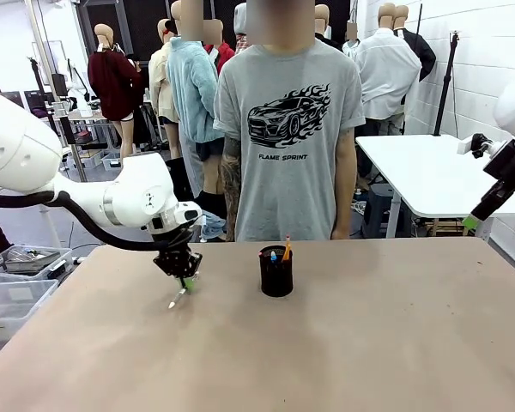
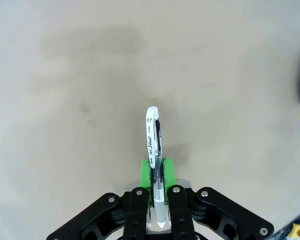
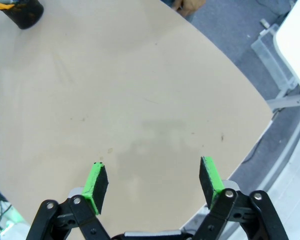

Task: Place the pens into the pen holder.
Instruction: Pick up a writing instrument from the table and place it into the Pen holder.

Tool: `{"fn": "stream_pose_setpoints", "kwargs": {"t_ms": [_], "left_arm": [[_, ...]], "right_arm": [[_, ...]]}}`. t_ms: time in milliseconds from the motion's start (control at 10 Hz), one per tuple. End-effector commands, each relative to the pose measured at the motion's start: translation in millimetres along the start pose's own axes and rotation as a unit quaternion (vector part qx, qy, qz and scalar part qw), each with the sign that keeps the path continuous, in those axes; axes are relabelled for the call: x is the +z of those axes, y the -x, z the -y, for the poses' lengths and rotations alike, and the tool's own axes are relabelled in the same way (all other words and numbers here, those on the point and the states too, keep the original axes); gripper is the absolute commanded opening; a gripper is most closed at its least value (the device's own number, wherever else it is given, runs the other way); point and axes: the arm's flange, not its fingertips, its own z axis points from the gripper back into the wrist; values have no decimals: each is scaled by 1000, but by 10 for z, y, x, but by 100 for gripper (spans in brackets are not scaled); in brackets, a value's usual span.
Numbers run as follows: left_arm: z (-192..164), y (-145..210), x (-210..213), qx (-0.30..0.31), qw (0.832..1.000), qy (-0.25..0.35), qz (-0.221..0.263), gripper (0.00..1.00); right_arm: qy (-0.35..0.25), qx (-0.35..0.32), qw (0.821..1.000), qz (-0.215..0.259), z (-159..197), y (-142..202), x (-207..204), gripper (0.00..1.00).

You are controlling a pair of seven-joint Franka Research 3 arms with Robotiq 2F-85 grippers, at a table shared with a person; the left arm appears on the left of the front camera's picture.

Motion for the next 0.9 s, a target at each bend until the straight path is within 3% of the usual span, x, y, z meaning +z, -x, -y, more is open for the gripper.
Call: {"fn": "stream_pose_setpoints", "kwargs": {"t_ms": [0,200,400,600,700,800], "left_arm": [[-37,205,384,-72,991,103,46,0],[0,245,748,-134,963,188,139,0],[112,222,920,-190,912,256,258,0],[325,90,1041,-198,863,292,361,0],[435,-5,1047,-189,866,285,365,0],[315,18,1214,-176,895,256,321,0]], "right_arm": [[-1,8,1000,8,9,20,-16,92],[-1,8,1000,8,9,20,-16,92],[-1,8,1000,8,9,20,-16,92],[-1,8,1000,8,9,20,-16,92],[-1,8,1000,8,9,20,-16,92],[-1,8,1000,8,9,20,-16,92]]}}
